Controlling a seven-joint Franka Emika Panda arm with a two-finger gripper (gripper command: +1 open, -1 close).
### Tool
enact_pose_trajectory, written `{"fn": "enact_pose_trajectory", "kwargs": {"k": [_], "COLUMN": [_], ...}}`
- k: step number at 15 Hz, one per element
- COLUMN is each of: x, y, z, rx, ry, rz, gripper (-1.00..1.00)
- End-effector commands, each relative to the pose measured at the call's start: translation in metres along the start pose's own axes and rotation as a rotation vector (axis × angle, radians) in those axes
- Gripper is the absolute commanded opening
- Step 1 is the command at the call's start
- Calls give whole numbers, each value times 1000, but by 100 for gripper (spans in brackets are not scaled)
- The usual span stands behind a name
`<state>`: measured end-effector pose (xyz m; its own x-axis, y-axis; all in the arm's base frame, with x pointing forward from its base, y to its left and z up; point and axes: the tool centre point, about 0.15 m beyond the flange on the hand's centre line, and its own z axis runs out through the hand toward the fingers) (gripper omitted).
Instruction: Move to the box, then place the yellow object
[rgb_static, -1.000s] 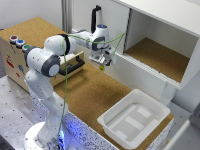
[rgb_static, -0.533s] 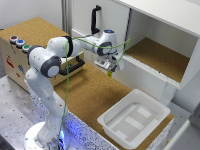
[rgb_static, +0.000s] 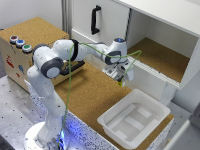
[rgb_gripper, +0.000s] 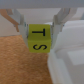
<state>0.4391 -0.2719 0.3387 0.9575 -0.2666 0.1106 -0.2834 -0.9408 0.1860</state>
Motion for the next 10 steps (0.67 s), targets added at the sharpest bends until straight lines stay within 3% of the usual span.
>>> {"fn": "enact_pose_trajectory", "kwargs": {"k": [1, 6, 10], "x": [25, 15, 5], "y": [83, 159, 178], "z": [28, 69, 97], "rx": [-14, 19, 79], "ry": [-72, -122, -138], "rz": [93, 294, 452], "gripper": [-100, -100, -100]}}
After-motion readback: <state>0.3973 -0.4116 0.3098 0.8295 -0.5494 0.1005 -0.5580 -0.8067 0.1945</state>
